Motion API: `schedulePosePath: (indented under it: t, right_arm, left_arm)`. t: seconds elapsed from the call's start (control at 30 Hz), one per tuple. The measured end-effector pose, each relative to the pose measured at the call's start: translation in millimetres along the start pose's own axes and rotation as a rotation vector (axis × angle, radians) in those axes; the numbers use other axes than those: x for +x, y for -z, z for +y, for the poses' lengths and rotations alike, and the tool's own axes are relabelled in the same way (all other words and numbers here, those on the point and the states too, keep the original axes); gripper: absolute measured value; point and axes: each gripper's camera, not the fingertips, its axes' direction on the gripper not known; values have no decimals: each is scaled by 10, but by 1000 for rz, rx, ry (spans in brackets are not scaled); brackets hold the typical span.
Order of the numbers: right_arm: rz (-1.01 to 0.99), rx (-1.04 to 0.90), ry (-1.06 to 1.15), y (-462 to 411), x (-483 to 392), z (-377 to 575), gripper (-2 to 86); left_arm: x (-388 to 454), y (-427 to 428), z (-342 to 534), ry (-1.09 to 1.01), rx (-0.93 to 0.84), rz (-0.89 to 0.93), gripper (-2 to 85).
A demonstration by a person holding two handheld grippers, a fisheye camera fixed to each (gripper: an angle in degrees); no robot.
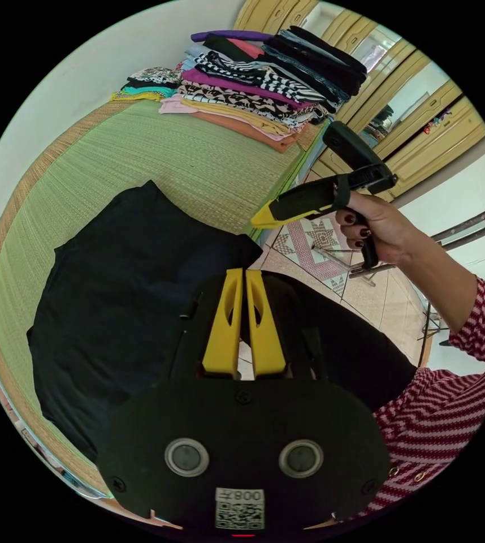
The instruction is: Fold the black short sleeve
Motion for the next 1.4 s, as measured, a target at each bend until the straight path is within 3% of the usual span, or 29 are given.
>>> schedulePosePath:
  t: [0.63, 1.4]
  right_arm:
    - [30, -73, -23, -837, 142, -1275, 88]
    - [-56, -68, -49, -1271, 374, -2103, 48]
  left_arm:
    - [56, 574, 153, 36, 30, 75, 6]
    - [-305, 697, 347, 88, 74, 169, 6]
